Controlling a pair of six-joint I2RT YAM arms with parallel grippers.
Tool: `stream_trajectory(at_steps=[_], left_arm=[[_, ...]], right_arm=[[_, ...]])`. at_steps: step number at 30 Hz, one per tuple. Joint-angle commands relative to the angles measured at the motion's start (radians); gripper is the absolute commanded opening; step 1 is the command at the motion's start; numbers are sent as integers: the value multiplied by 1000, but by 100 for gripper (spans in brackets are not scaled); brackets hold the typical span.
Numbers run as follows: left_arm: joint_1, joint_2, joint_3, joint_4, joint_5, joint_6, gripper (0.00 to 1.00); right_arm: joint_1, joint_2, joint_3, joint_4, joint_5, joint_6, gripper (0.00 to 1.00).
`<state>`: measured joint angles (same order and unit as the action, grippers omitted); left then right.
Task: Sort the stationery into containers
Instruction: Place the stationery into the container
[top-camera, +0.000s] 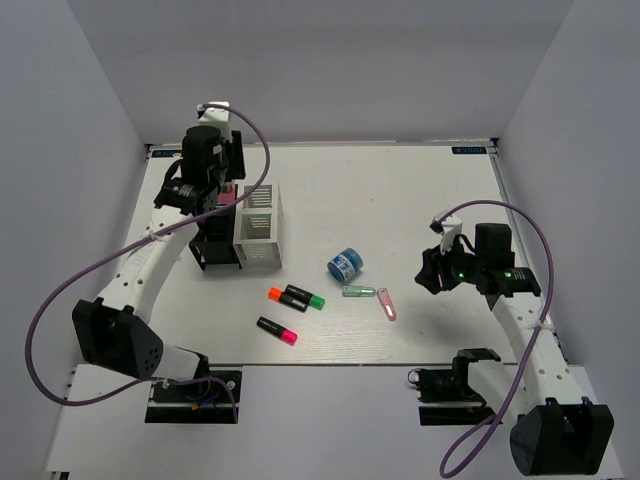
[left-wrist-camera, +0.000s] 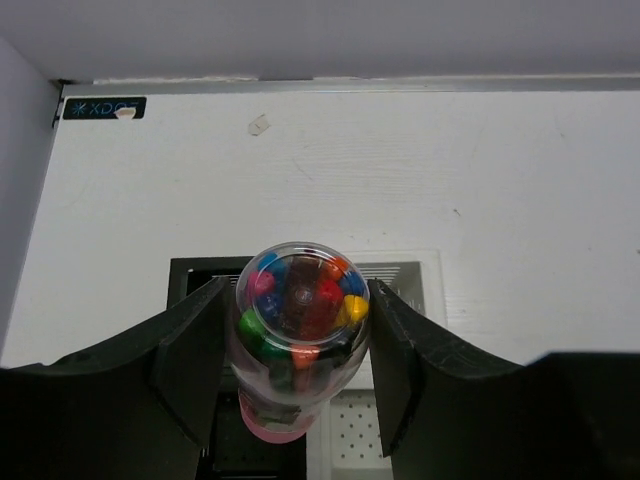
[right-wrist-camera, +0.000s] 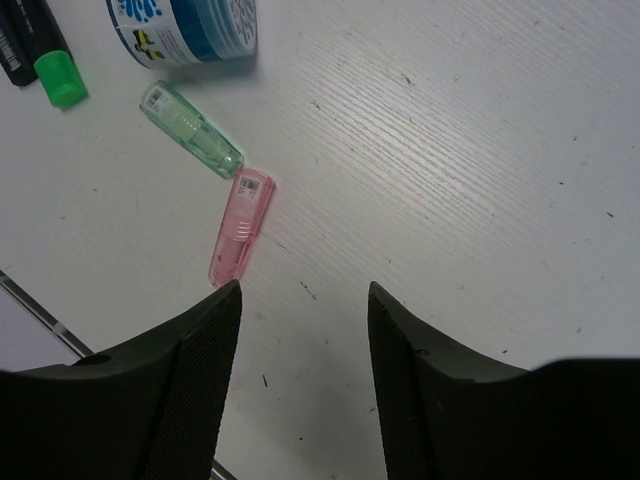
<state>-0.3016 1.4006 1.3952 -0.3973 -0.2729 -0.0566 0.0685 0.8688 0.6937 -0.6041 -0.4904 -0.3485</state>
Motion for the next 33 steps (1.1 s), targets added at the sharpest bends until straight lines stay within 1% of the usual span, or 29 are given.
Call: stream_trajectory(at_steps=[1,3,4,5,7,13,27,28,33], left_arm=[[54,-11,-44,167,-48,-71,0],[84,3,-62,201,-49,-84,0],[84,8,-70,201,-51,-91,0],[102,18,-77,219,-46,-94,0],[108,23,-90,230,-51,-103,0],[159,67,-102,281,-29,-112,0],[176,129,-189,390,-25,-129,0],[177,136,-194,420,-23,-129,0],[177,150,-202,434,-25,-124,0]], right_arm=[[1,6,4,6,-23,-10,55],[-1,16,6,-3,-39,-17,26],[4,22,9,-13,-39,-32,5],[-13,30,23,-20,-60,-43,0],[1,47,27,-52,-80,-52,0],[4,58,24,-33,-59,-47,0],[4,75,21,-25,-42,-52,0],[-1,75,24,-26,-42,-53,0],[4,79,23,-28,-40,-60,0]])
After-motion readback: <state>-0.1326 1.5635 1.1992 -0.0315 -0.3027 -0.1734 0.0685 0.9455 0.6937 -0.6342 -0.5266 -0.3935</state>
